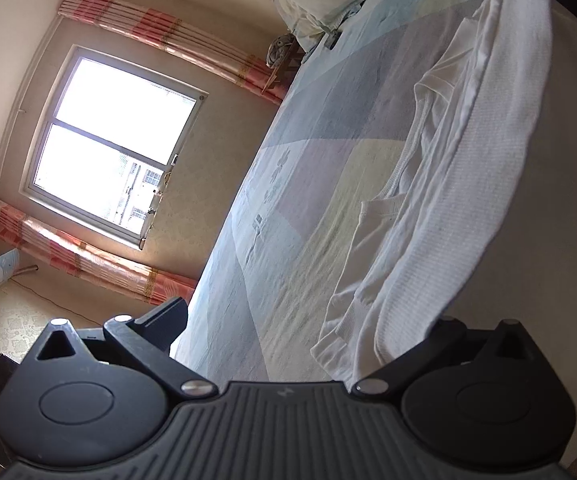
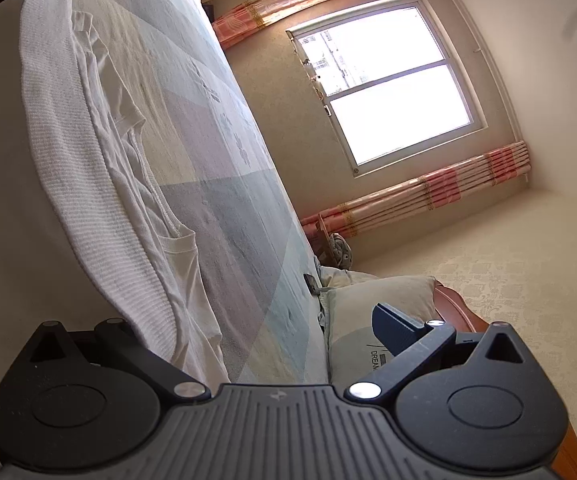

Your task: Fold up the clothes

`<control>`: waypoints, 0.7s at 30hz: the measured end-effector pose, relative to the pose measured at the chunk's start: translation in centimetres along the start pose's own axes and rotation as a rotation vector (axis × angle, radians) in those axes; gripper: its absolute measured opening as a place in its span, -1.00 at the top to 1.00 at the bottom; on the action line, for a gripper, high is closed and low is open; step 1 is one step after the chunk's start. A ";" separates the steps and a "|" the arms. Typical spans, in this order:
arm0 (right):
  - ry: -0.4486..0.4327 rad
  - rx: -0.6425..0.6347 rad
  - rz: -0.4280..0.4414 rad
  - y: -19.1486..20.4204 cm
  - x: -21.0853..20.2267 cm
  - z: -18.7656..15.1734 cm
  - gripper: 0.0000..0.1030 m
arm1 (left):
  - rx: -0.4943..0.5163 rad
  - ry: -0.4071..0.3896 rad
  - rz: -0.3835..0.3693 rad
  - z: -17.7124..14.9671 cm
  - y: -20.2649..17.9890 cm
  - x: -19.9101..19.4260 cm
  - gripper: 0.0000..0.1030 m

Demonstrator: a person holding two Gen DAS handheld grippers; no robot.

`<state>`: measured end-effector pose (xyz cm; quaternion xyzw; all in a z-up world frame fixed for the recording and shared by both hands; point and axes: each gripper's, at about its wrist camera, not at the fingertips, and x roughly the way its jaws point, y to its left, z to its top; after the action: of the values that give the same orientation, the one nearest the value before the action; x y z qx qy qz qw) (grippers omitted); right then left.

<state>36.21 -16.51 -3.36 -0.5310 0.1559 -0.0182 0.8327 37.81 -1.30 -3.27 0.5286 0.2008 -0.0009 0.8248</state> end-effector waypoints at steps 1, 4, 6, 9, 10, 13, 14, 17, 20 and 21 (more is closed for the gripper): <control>0.005 0.005 0.010 -0.1 0.9 0.1 -1.00 | -0.008 0.007 -0.011 0.2 0.1 0.7 -1.00; 0.021 0.016 0.049 -0.2 3.2 0.5 -1.00 | -0.002 0.030 -0.037 0.5 -0.2 2.6 -1.00; 0.032 0.019 0.080 0.0 4.7 0.6 -1.00 | 0.005 0.044 -0.050 0.6 -0.7 3.9 -1.00; 0.050 0.021 0.120 0.8 6.4 0.7 -1.00 | 0.017 0.058 -0.074 0.6 -1.7 5.3 -1.00; 0.053 0.021 0.136 1.0 6.9 0.8 -1.00 | 0.024 0.060 -0.083 0.5 -2.0 5.5 -0.99; 0.088 0.064 0.247 1.2 8.6 0.6 -1.00 | 0.046 0.069 -0.109 0.1 -3.0 6.1 -0.99; 0.100 0.098 0.272 0.8 8.8 0.4 -1.00 | 0.039 0.072 -0.120 0.0 -2.8 5.9 -0.99; 0.132 0.222 0.348 -1.1 8.0 -0.5 -1.00 | -0.007 0.054 -0.186 -0.7 -1.7 4.1 -0.99; 0.131 0.344 0.454 -2.9 6.0 -2.1 -1.00 | -0.044 0.051 -0.248 -1.7 -0.8 2.8 -0.99; 0.136 0.372 0.480 -3.3 5.8 -2.6 -1.00 | -0.057 0.051 -0.268 -2.1 -0.5 2.5 -0.99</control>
<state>41.44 -21.37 -2.84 -0.3152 0.3260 0.1153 0.8838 39.28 0.78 -5.30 0.4733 0.2906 -0.0917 0.8265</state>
